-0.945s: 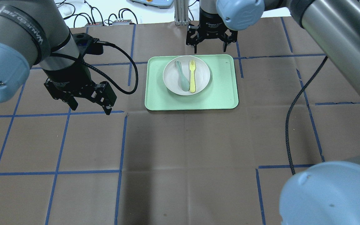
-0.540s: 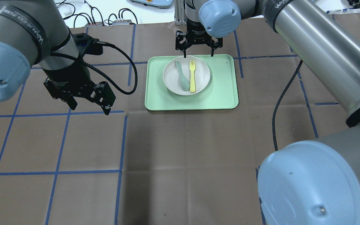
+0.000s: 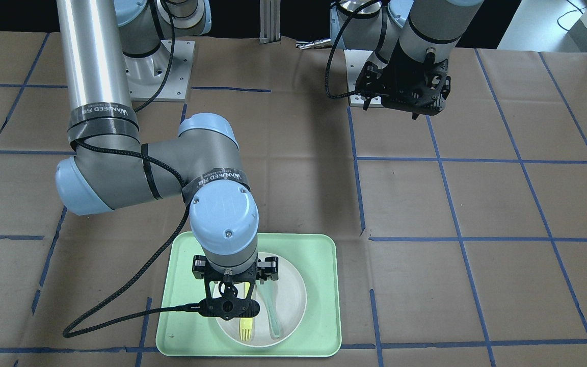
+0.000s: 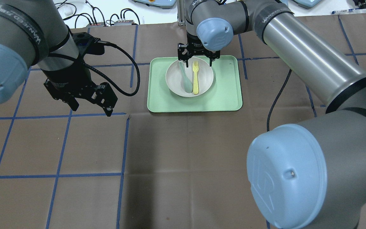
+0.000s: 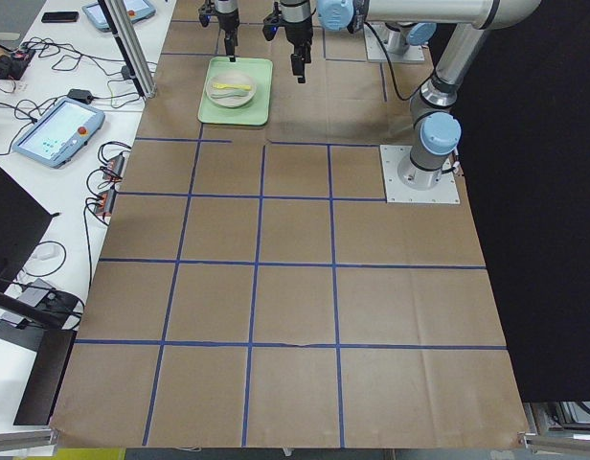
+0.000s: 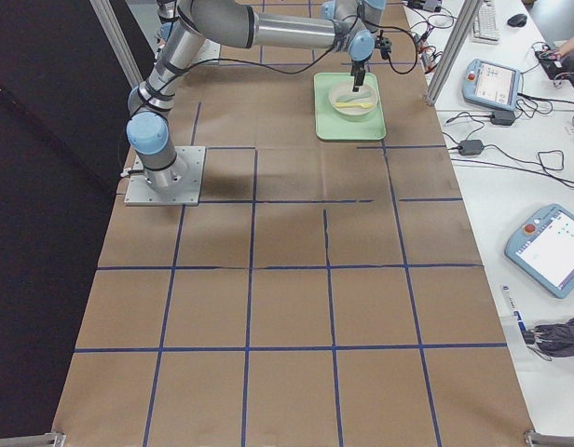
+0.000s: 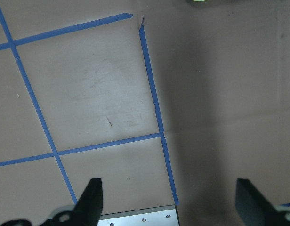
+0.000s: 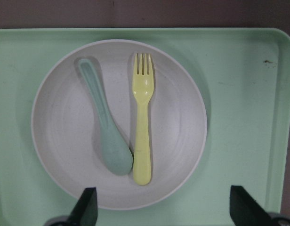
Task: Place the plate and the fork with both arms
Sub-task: 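Lower the right gripper and grasp the yellow fork handle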
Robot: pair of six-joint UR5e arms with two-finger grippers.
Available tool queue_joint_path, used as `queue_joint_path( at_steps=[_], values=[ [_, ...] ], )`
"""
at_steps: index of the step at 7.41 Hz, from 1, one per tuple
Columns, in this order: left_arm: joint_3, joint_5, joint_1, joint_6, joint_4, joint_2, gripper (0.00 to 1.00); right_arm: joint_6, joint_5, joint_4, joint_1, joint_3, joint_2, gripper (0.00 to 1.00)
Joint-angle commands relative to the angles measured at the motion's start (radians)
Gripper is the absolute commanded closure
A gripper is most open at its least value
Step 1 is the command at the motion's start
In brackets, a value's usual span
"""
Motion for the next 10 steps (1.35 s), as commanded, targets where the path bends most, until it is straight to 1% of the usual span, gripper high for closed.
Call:
queue_joint_path(
  at_steps=[1, 2, 3, 4, 5, 6, 10],
  values=[
    [-0.003, 0.000, 0.000, -0.019, 0.001, -0.009, 0.00, 0.002, -0.002, -0.041, 0.000, -0.003, 0.047, 0.44],
    [-0.003, 0.000, 0.000, -0.038, 0.005, -0.010, 0.00, 0.004, -0.005, -0.069, 0.000, -0.003, 0.062, 0.47],
    [-0.003, 0.000, 0.001, -0.041, 0.011, -0.012, 0.00, 0.004, -0.005, -0.083, 0.000, -0.003, 0.078, 0.52],
    [-0.003, -0.003, 0.002, -0.046, 0.052, -0.010, 0.00, 0.004, -0.005, -0.084, 0.000, -0.003, 0.087, 0.55],
    [-0.003, 0.001, 0.002, -0.047, 0.126, -0.009, 0.00, 0.002, -0.005, -0.086, 0.000, 0.000, 0.088, 0.55],
    [-0.004, 0.009, 0.002, -0.044, 0.149, -0.009, 0.00, 0.004, -0.005, -0.086, 0.000, -0.001, 0.096, 0.55],
    [-0.004, 0.011, 0.014, -0.049, 0.136, -0.007, 0.00, 0.004, -0.002, -0.089, 0.006, -0.003, 0.121, 0.55]
  ],
)
